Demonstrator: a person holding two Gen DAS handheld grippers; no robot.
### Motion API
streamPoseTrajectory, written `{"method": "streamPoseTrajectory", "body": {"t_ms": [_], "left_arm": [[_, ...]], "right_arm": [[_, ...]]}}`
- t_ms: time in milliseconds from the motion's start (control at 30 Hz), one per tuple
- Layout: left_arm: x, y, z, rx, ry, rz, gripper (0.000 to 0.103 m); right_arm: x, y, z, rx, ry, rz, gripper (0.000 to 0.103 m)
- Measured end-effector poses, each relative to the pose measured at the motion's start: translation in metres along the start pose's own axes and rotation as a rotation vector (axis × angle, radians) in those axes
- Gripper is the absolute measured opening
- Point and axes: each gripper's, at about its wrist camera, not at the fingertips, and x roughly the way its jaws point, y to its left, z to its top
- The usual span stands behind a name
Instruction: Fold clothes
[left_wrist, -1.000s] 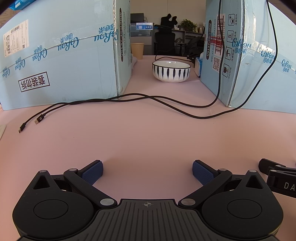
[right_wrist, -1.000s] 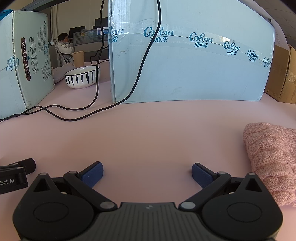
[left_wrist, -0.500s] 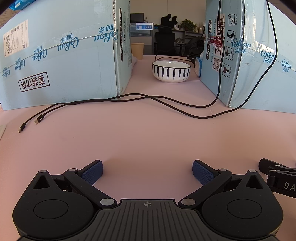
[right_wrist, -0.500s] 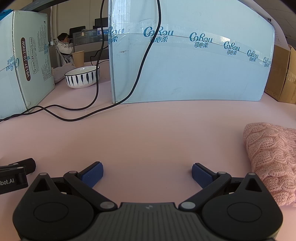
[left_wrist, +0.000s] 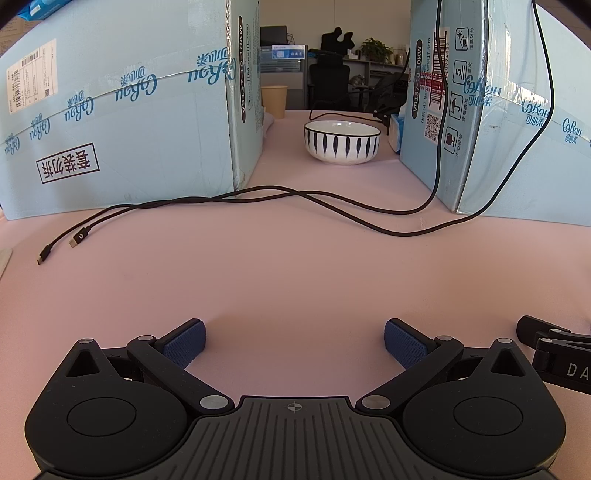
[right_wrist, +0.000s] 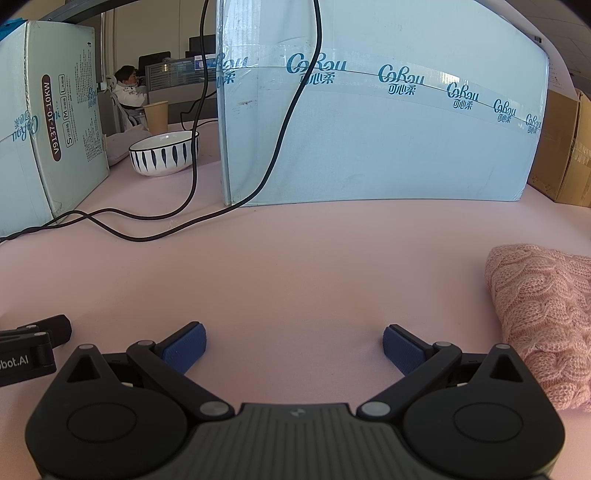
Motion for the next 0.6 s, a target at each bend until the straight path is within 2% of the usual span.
{"method": "streamPoseTrajectory", "body": {"t_ms": [600], "left_arm": [[0.0016, 0.0001, 0.0010, -0.007, 0.002, -0.004, 0.103]], "right_arm": [[0.0008, -0.0003, 0.0000, -0.001, 0.000, -0.001, 0.103]]}}
